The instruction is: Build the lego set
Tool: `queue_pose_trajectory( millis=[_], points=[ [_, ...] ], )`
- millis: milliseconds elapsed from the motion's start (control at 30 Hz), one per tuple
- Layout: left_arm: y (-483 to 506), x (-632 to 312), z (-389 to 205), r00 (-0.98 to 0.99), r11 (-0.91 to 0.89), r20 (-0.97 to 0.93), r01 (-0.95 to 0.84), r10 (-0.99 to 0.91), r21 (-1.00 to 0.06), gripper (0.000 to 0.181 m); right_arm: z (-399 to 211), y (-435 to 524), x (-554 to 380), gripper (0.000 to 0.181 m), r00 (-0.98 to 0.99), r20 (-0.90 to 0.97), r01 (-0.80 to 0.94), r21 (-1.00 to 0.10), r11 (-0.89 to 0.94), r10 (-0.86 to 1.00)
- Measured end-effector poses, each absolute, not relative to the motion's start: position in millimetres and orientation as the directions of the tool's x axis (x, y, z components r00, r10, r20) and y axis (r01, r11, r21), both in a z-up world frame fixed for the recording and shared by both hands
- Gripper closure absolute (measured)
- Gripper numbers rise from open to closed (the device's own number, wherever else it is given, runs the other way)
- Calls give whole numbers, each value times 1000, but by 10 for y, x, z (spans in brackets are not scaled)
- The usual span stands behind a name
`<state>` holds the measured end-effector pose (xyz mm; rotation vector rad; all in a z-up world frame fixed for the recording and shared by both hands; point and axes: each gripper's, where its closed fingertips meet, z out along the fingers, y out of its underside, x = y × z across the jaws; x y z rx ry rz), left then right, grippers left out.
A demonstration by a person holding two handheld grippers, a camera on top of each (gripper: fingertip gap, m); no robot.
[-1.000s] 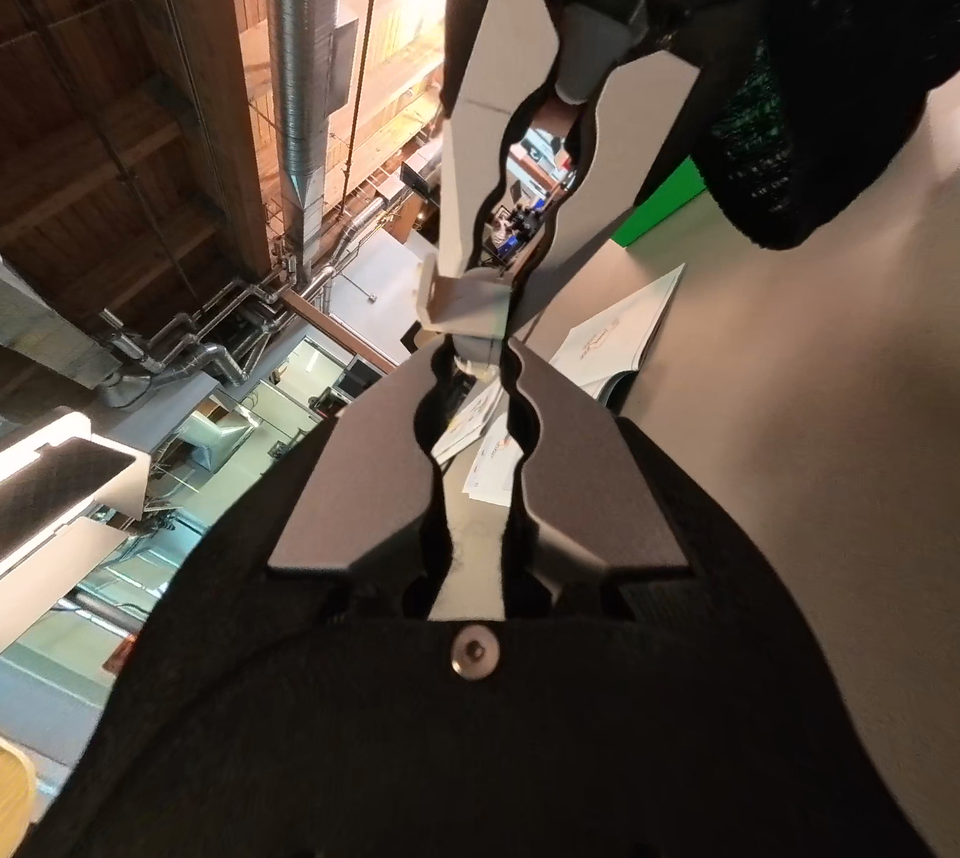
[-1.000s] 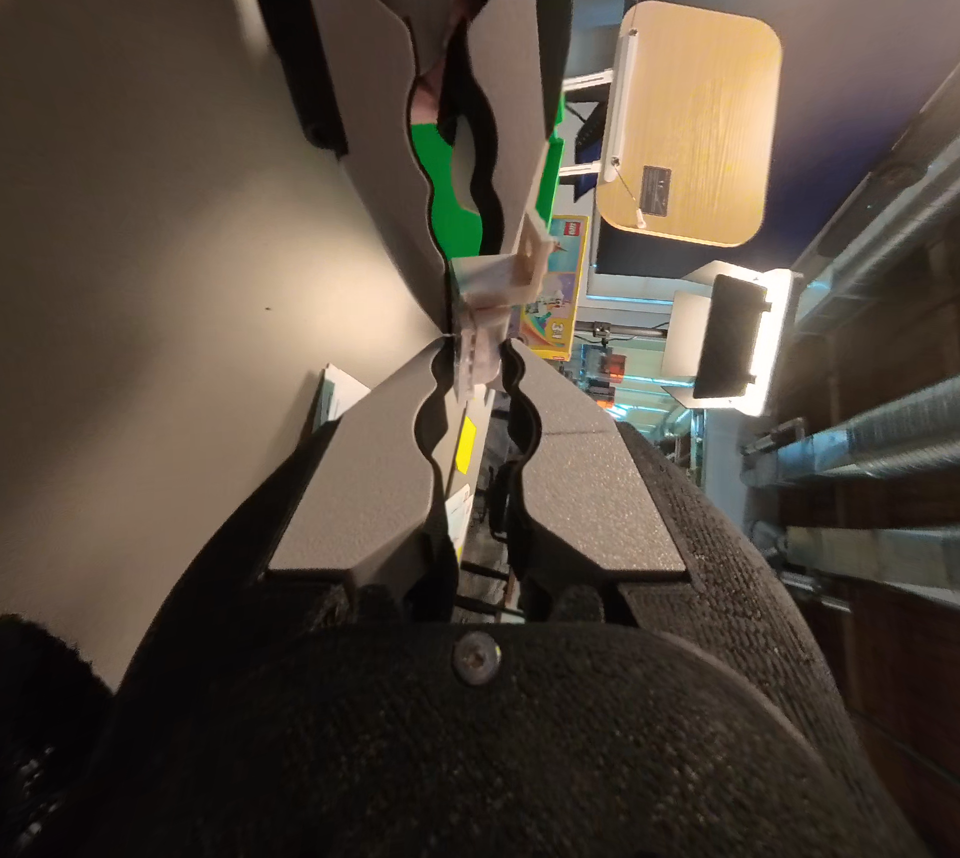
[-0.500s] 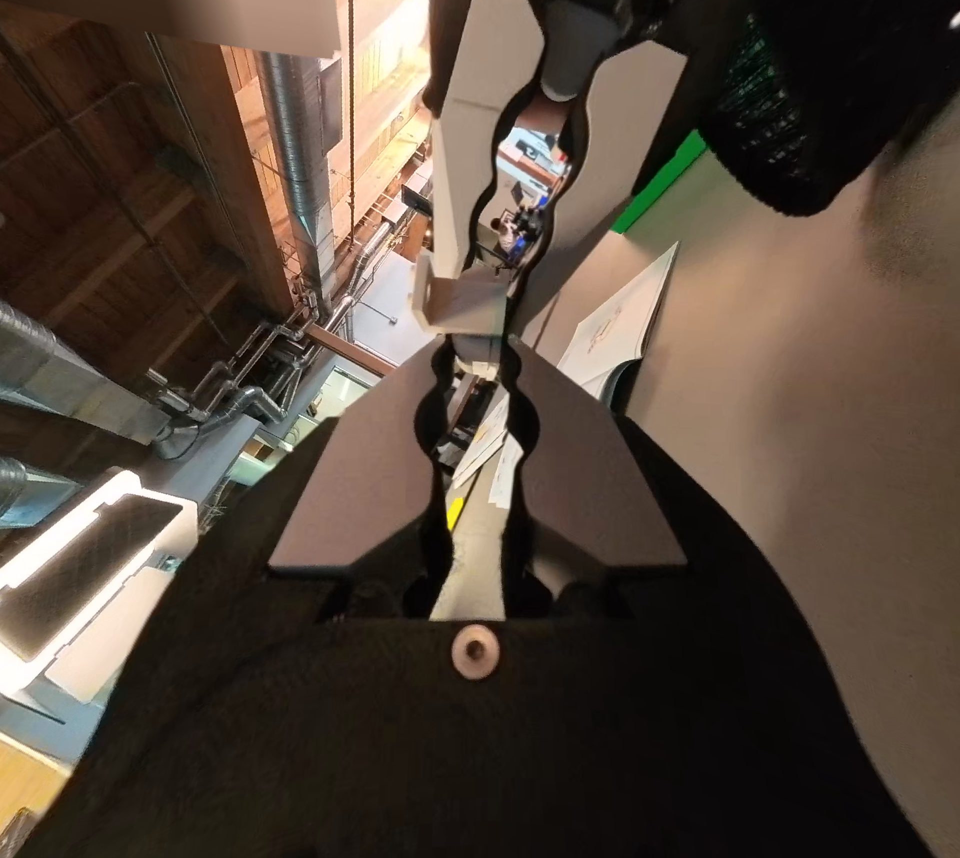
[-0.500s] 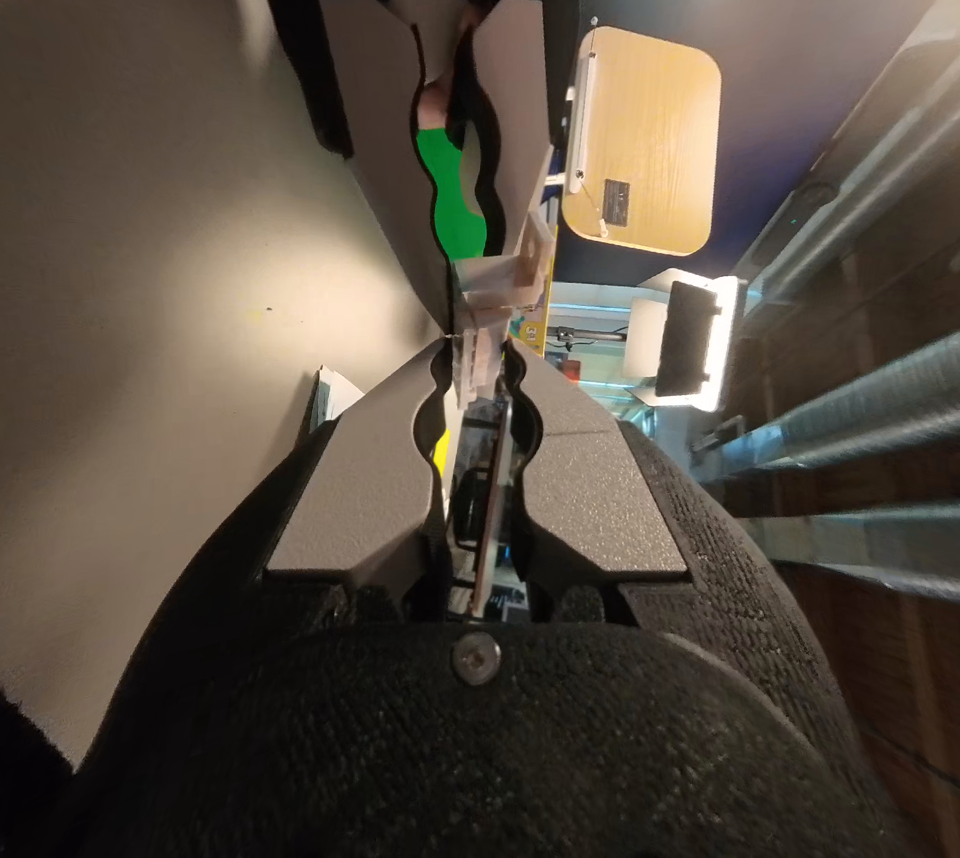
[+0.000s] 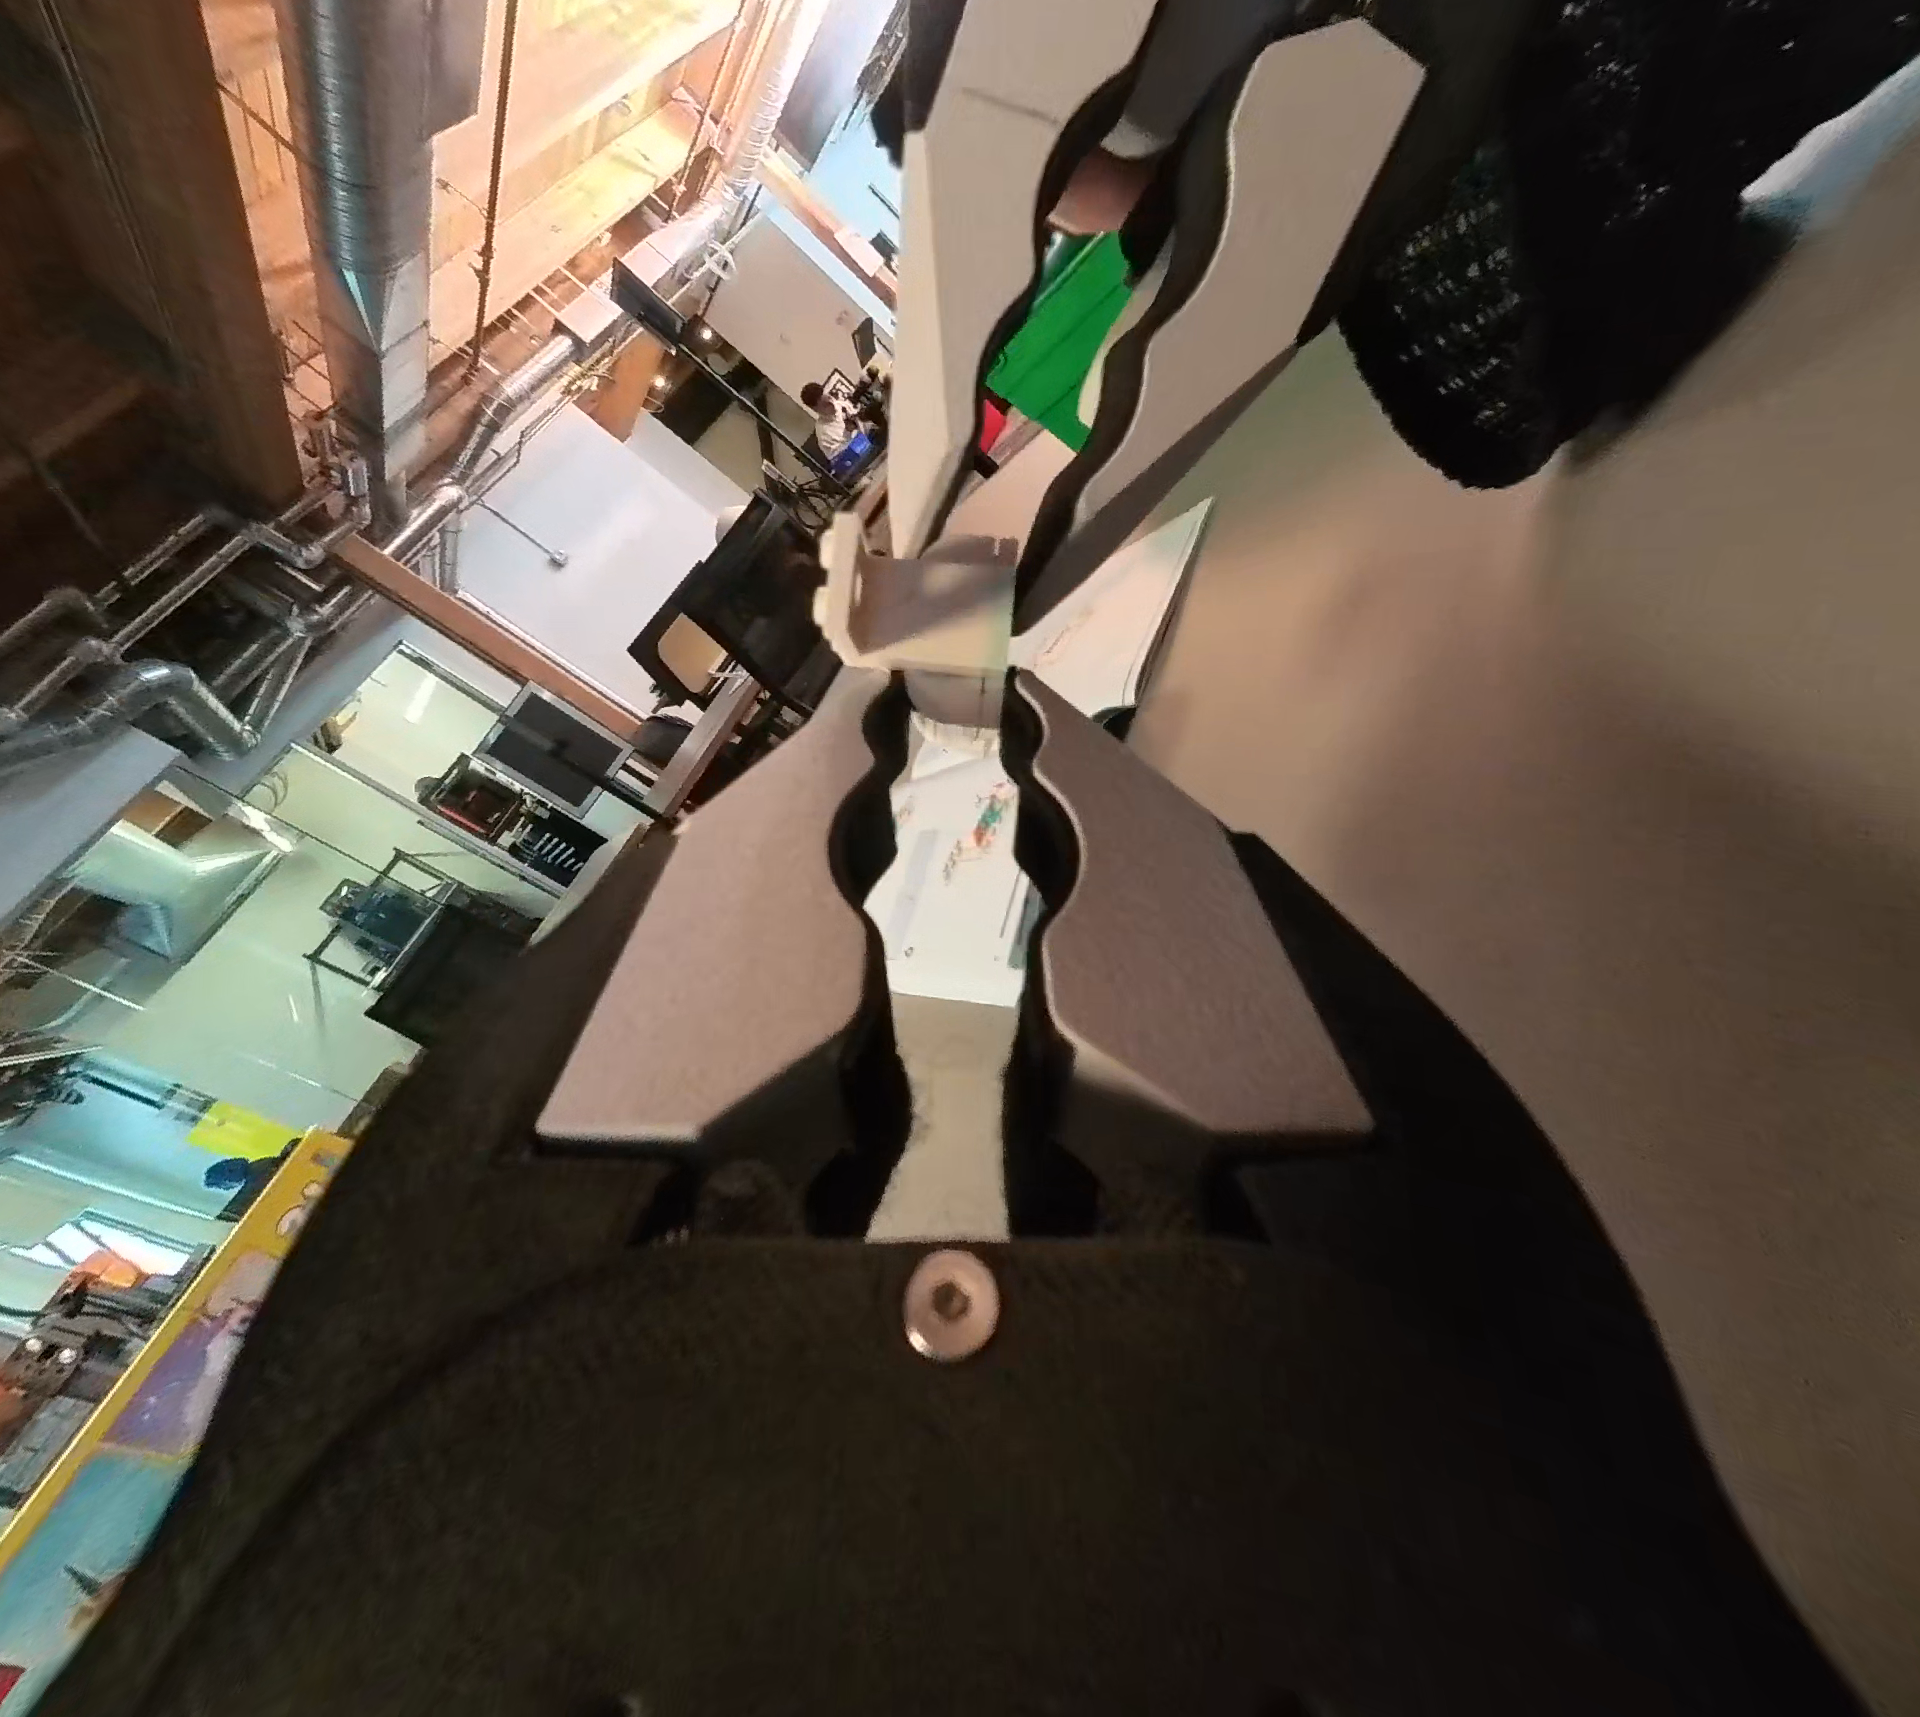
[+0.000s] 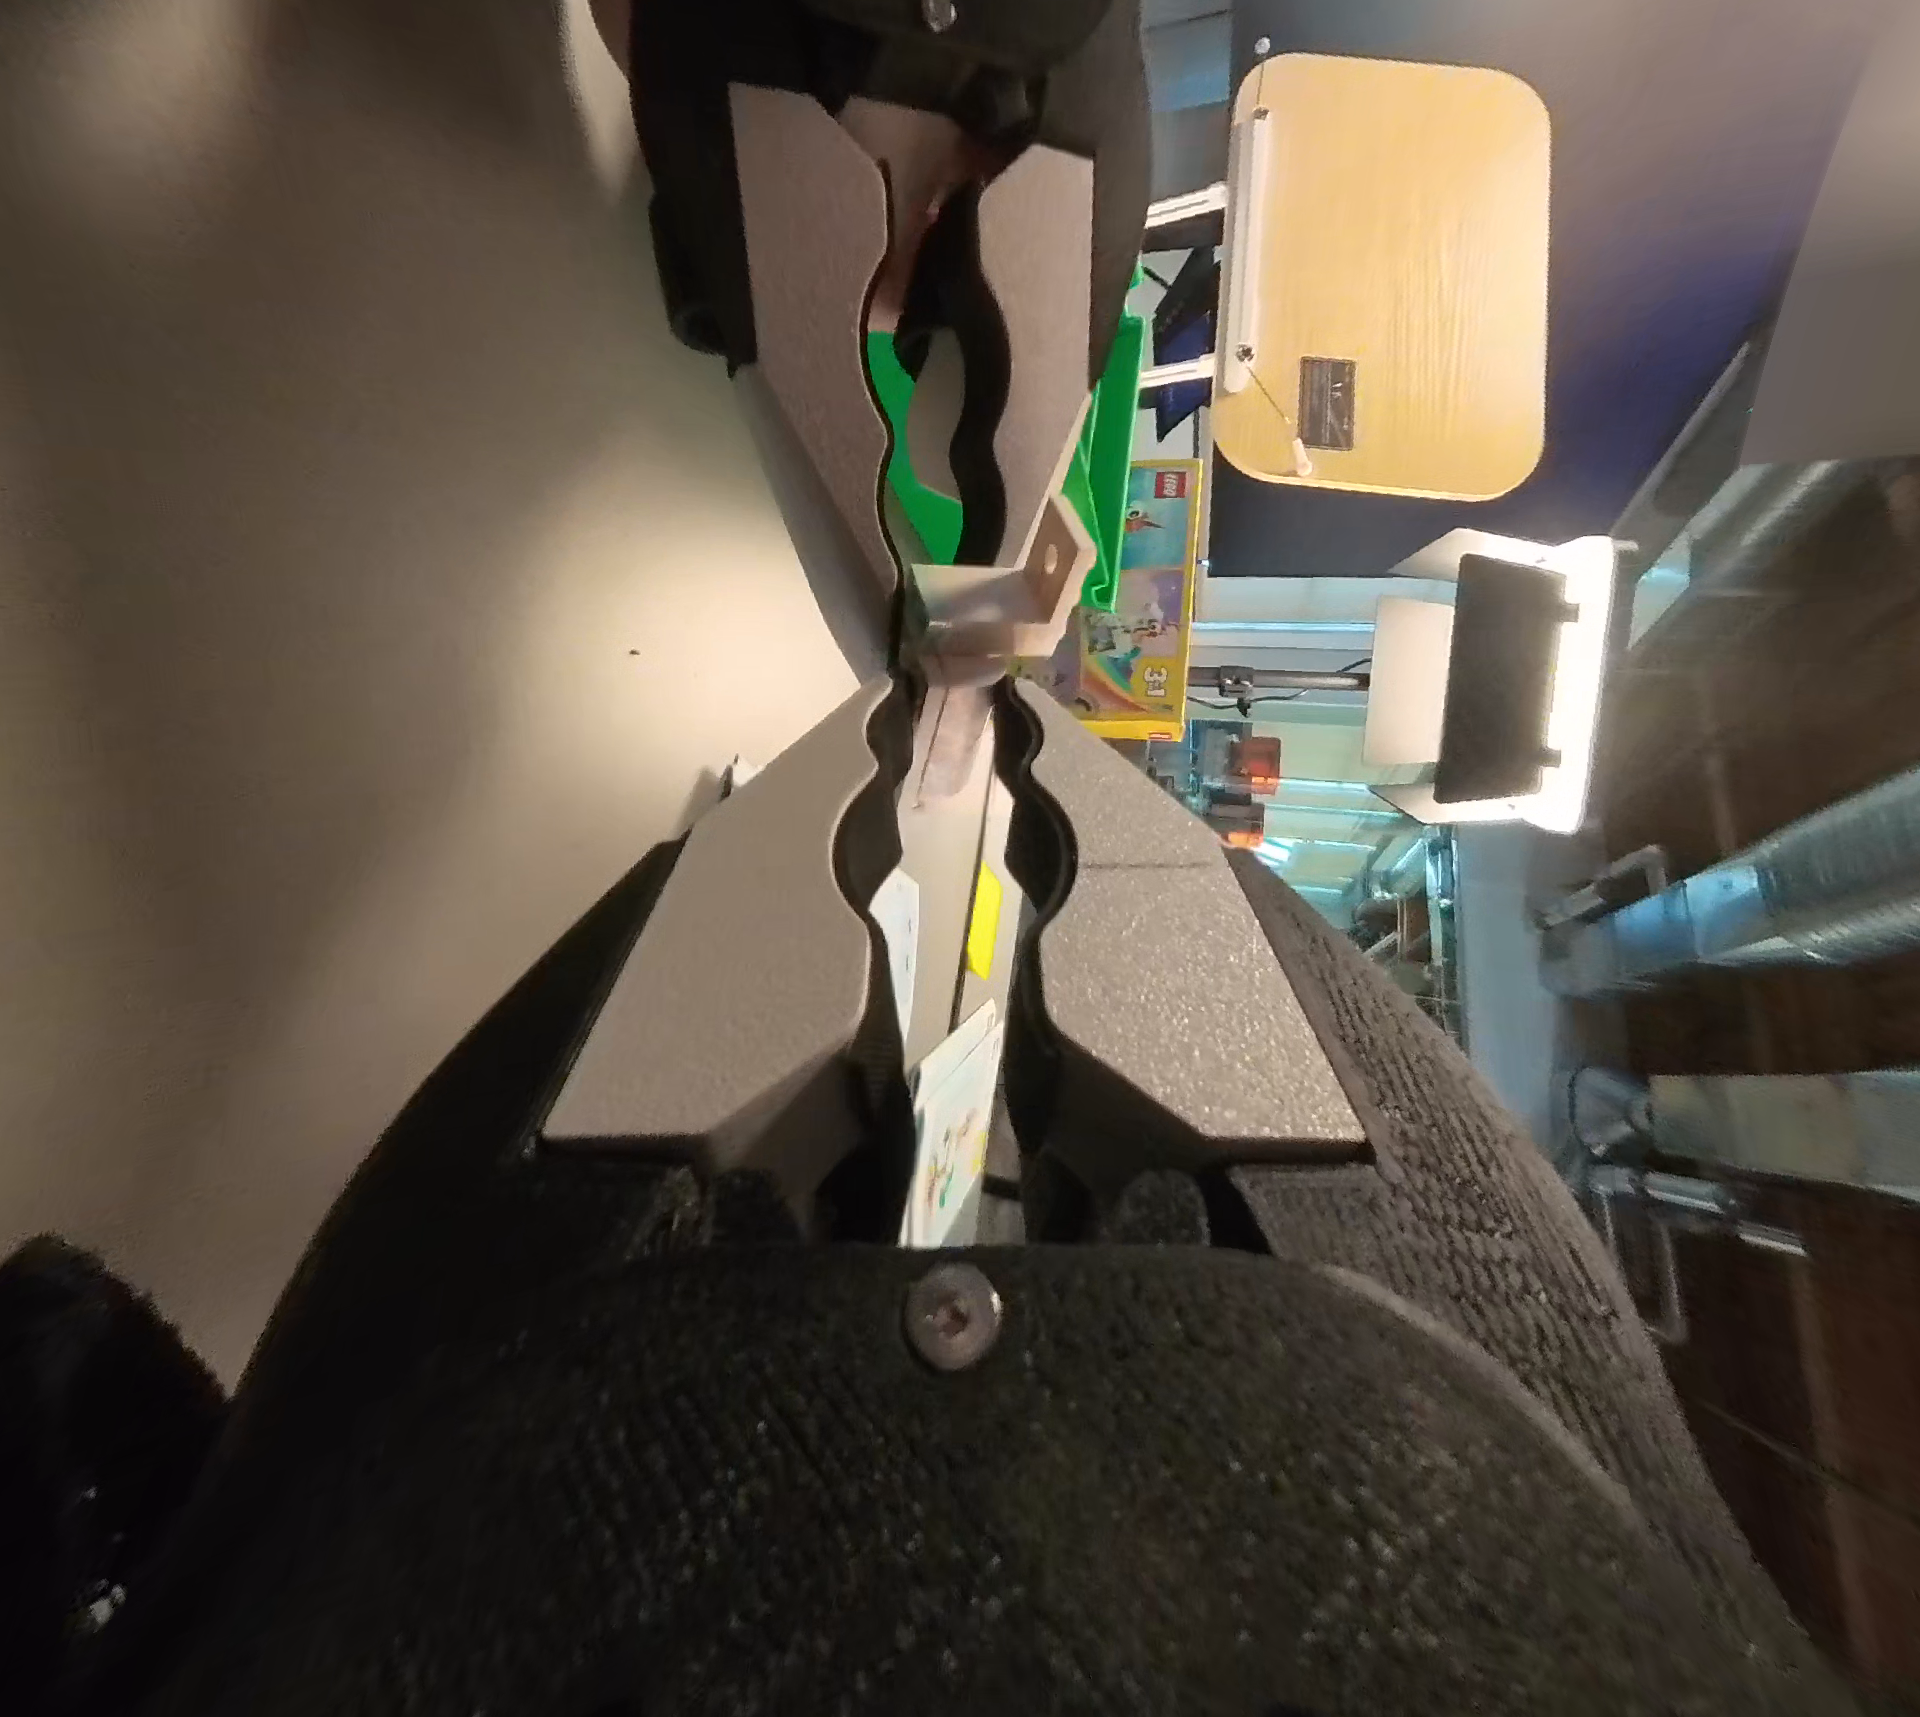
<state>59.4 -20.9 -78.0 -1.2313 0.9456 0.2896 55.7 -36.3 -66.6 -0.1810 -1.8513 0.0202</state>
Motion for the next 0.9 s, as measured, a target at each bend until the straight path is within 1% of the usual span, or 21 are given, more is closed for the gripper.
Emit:
queue_pose_trajectory(
  millis=[100,267,300,333,367,433,500,533,567,600,633,700,800,833,867,900],
  points=[
    [-197,599,-818,602,344,-738,-653,-306,-675,166,-699,-350,563,167,-281,955,120,-60,991,92],
    [-191,613,-848,604,340,-723,-638,-336,-691,165,-734,-343,583,168,-262,964,122,71,990,-37],
    [-202,618,-828,599,354,-730,-638,-329,-684,165,-718,-356,586,167,-238,970,106,82,991,-55],
    [-212,628,-816,592,365,-738,-641,-324,-675,165,-705,-372,593,167,-218,975,86,63,994,-43],
    [-223,638,-798,594,379,-738,-634,-321,-675,166,-693,-385,601,167,-209,978,74,-9,997,24],
    [-261,667,-761,607,416,-711,-579,-355,-701,166,-636,-396,614,163,-208,950,61,-225,972,233],
    [-337,714,-703,621,461,-661,-480,-422,-746,166,-584,-350,626,135,-230,880,73,-409,909,415],
    [-376,736,-670,628,469,-624,-422,-465,-776,166,-601,-346,641,129,-267,830,77,-487,870,489],
    [-399,746,-646,634,465,-589,-377,-501,-801,166,-621,-365,661,129,-306,778,69,-556,828,548],
    [-415,754,-633,634,461,-564,-344,-529,-818,166,-637,-393,682,133,-342,731,57,-611,790,590],
    [-432,763,-629,629,458,-547,-319,-553,-830,166,-650,-428,708,146,-375,692,42,-652,757,616],
    [-447,781,-642,618,453,-531,-297,-580,-840,166,-604,-450,724,164,-373,664,7,-696,718,648],
    [-400,777,-692,638,398,-476,-276,-605,-875,164,-640,-402,722,166,-358,678,32,-678,734,642],
    [-345,754,-737,657,345,-439,-277,-612,-896,158,-663,-343,714,166,-332,705,58,-648,760,626],
    [-267,718,-799,681,283,-407,-293,-608,-913,146,-694,-237,707,166,-291,751,103,-592,799,593],
    [-184,671,-866,707,220,-382,-313,-596,-924,137,-758,-89,721,166,-259,812,176,-493,852,523]
  ],
)
